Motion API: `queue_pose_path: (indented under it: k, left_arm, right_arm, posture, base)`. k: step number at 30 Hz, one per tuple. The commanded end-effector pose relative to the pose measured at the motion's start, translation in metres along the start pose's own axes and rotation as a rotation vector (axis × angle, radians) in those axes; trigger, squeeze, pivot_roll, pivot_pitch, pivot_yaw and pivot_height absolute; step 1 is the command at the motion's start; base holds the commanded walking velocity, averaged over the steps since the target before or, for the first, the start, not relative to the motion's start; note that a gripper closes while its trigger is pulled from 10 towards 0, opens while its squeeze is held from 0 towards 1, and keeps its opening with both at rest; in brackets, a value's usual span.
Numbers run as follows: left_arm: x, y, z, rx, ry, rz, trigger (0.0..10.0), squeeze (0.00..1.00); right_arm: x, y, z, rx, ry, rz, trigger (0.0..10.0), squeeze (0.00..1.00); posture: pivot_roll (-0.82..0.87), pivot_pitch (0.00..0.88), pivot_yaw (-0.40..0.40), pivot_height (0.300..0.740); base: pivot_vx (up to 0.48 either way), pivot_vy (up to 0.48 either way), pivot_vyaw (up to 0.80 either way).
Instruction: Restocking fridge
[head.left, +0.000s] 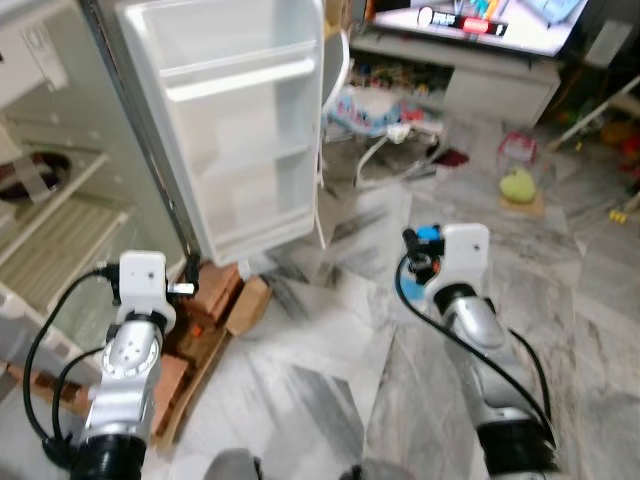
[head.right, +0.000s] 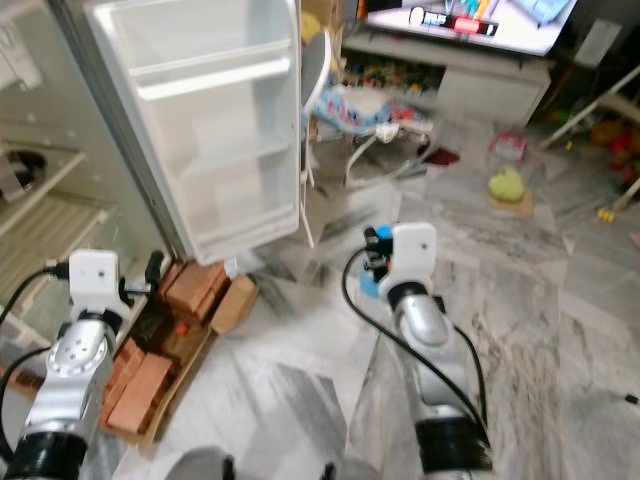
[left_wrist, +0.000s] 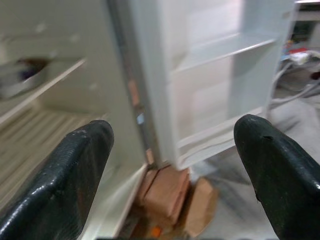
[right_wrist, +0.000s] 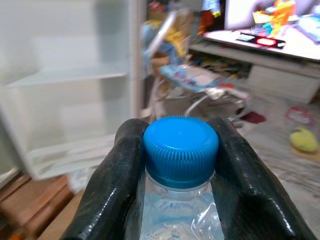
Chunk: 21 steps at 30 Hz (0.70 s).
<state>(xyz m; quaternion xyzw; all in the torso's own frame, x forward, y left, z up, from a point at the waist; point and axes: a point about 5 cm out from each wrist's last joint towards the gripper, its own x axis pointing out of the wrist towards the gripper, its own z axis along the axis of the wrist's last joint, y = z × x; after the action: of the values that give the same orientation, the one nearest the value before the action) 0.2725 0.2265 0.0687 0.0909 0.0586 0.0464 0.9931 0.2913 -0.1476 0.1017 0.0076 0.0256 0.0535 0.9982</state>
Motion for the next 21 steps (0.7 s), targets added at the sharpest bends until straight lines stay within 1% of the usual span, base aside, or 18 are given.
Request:
queue_pose_path:
  k: [1, 7, 9, 11, 17, 21]
  left_arm:
    - [0.0000, -0.0026, 0.0027, 0.007, -0.014, -0.012, 10.0, 0.00]
    - [-0.0005, -0.0037, 0.0034, 0.005, -0.019, -0.025, 10.0, 0.00]
    - [-0.0005, -0.0035, 0.0045, 0.005, -0.030, -0.041, 10.0, 0.00]
    - [-0.0007, -0.0027, 0.0056, 0.000, -0.036, -0.048, 10.0, 0.00]
    - [0.0007, -0.0058, 0.0071, -0.003, -0.043, -0.063, 10.0, 0.00]
    - [0.0012, -0.0071, 0.0073, -0.003, -0.046, -0.071, 10.0, 0.00]
  right_arm:
    - [0.0019, 0.0049, 0.0104, -0.008, -0.047, 0.023, 10.0, 0.00]
    - [0.0016, 0.0075, 0.0099, 0.001, -0.047, 0.027, 10.0, 0.00]
    - [0.0019, 0.0082, 0.0099, 0.001, -0.048, 0.027, 10.0, 0.00]
    - [0.0020, 0.0072, 0.0096, 0.005, -0.048, 0.019, 10.0, 0.00]
    - [0.0026, 0.0057, 0.0104, -0.001, -0.056, 0.012, 10.0, 0.00]
    - [0.0022, 0.0036, 0.0111, -0.015, -0.066, -0.013, 10.0, 0.00]
  posture:
    - [0.02, 0.041, -0.083, 0.740]
    - [0.02, 0.036, -0.083, 0.740]
    - [0.02, 0.036, -0.081, 0.740]
    - [0.02, 0.035, -0.079, 0.740]
    - [0.02, 0.030, -0.074, 0.740]
    - [0.02, 0.027, -0.072, 0.740]
  base:
    - [0.000, 0.000, 0.51]
    - [0.000, 0.000, 0.80]
    - [0.000, 0.000, 0.00]
    - [0.323, 0.000, 0.00]
    - [0.400, 0.000, 0.00]
    - [0.434, 0.000, 0.00]
